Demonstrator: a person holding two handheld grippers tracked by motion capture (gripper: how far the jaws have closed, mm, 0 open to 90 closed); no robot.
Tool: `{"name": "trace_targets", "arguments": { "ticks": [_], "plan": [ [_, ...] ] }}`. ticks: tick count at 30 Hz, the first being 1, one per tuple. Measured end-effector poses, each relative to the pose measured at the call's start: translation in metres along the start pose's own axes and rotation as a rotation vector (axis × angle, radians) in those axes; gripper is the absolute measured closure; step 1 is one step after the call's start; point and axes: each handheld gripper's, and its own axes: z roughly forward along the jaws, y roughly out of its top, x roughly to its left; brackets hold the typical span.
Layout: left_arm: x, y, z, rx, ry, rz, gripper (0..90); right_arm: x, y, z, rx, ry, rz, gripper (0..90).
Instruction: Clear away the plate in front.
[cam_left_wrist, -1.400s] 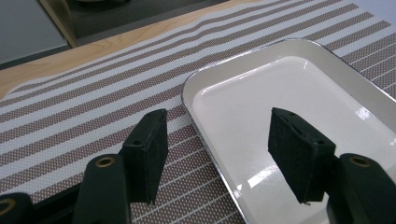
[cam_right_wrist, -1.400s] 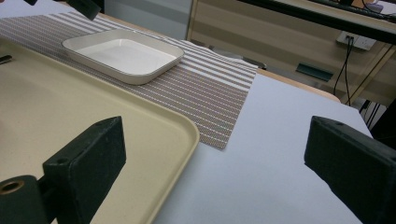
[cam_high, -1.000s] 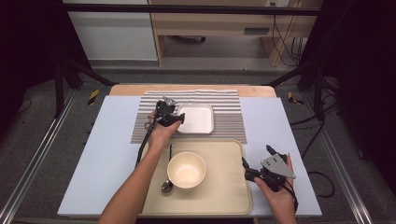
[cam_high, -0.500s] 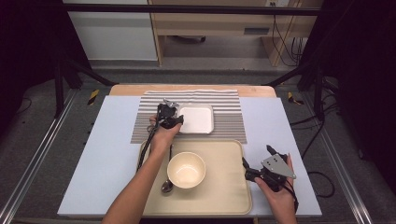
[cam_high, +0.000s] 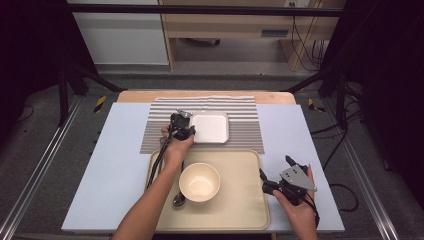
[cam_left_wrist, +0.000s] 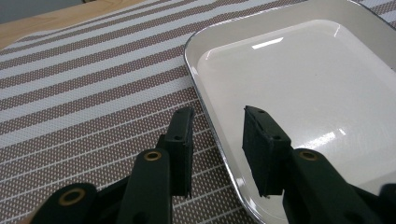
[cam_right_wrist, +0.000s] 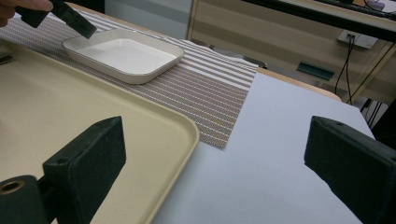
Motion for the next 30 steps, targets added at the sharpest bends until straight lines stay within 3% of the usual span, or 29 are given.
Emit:
{"name": "trace_targets", "arguments": {
  "ticks": [24, 30],
  "plan": [
    [0.0012, -0.0041, 0.0083, 0.052, -0.052, -0.056, 68.4, 0.0006, -0.0001, 0.0005, 0.0, 0.004, -0.002, 5.8],
    [0.0044, -0.0041, 0.0102, 0.061, -0.065, -0.094, 72.4, 0.0007, -0.0003, 0.0007, 0.003, 0.005, -0.002, 5.8]
  ]
}}
